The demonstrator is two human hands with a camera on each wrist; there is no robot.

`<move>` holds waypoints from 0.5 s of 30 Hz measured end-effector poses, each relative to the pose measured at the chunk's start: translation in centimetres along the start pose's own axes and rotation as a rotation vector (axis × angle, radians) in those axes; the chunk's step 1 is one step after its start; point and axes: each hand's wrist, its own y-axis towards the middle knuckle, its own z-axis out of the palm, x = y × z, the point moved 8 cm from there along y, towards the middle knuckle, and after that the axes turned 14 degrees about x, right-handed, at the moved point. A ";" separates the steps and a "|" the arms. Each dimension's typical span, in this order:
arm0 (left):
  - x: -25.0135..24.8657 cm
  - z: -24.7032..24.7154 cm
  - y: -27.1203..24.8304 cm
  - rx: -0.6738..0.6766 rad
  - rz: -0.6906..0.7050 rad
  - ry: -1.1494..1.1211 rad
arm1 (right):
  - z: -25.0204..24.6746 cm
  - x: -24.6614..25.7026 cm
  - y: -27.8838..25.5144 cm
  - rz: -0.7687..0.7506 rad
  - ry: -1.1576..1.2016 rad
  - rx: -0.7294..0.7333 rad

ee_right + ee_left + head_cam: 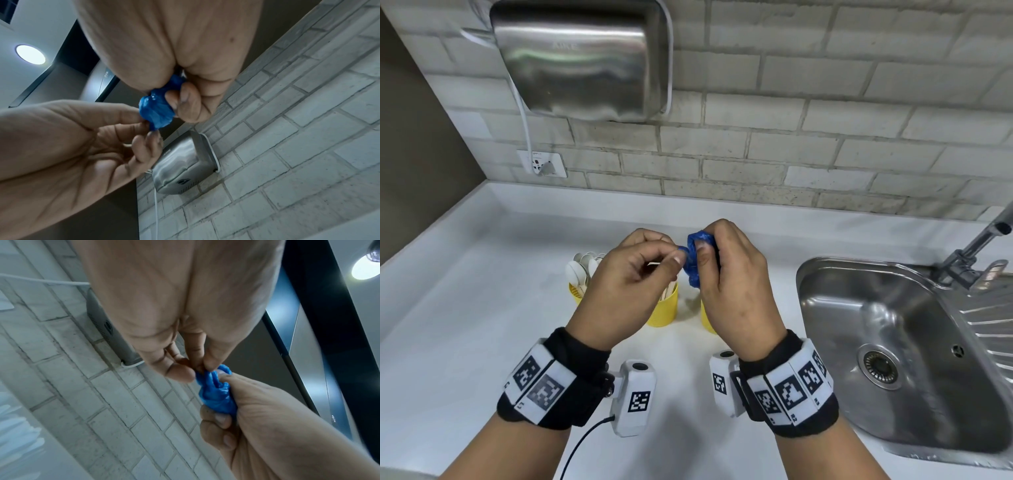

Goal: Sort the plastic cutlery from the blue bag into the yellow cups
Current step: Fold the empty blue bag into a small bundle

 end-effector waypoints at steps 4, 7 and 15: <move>-0.1 -0.2 -0.2 -0.070 0.040 -0.196 | -0.1 0.3 -0.2 0.002 0.018 -0.014; 0.1 -0.1 -0.2 -0.100 0.023 -0.277 | -0.2 0.9 -0.3 0.000 0.027 -0.032; 0.2 0.3 -0.1 -0.055 -0.083 -0.424 | -0.3 1.0 -0.7 0.010 0.019 -0.046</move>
